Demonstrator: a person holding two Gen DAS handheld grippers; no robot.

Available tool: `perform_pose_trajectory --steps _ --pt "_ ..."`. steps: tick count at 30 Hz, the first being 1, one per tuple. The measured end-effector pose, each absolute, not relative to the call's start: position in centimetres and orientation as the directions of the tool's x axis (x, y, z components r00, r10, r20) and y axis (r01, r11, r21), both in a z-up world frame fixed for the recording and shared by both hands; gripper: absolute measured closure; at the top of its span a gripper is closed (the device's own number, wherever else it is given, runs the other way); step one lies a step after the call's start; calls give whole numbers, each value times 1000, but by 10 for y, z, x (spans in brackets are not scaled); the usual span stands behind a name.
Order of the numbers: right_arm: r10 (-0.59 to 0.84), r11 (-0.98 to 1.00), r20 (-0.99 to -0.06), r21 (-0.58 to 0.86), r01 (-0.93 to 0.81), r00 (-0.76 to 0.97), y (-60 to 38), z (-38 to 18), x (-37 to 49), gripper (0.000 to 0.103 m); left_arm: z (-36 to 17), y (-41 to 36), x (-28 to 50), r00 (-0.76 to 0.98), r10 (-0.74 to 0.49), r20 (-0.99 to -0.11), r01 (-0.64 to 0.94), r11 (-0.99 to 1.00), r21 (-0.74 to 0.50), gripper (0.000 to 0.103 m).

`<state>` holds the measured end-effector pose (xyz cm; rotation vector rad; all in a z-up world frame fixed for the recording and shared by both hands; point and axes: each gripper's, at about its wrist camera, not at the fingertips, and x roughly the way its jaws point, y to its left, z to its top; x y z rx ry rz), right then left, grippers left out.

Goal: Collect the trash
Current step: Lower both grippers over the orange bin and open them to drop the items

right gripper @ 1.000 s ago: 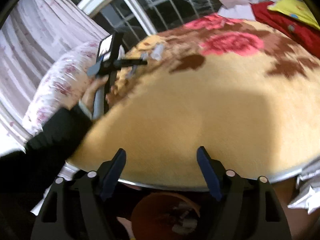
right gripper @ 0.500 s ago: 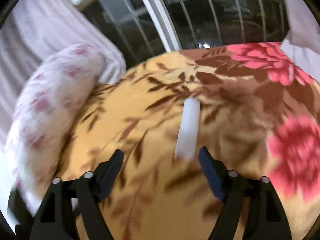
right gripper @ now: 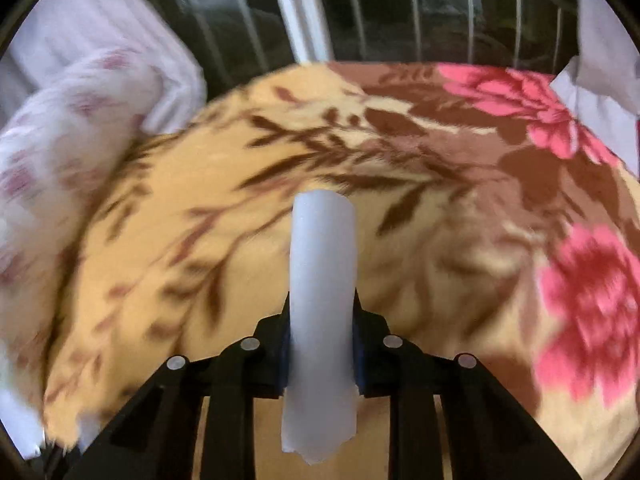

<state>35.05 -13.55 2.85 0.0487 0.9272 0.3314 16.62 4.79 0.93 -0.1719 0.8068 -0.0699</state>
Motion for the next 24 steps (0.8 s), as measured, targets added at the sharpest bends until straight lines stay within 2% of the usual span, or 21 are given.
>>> perform_pose_trajectory --steps 7,12,15,24 --pt "451 890 -681 294 -350 576 -172 55 183 78 29 21 89 707 -169 -686 66 983 -173 73" --pt "469 882 -638 303 -361 611 -199 49 79 77 25 2 29 710 -180 -681 98 983 -157 73" --pt "453 889 -640 267 -373 620 -201 36 30 77 13 -6 0 682 -201 -703 117 979 -167 73" --pt "454 889 -714 322 -325 533 -210 -34 -59 76 -36 -34 -56 582 -204 -787 175 977 -123 73"
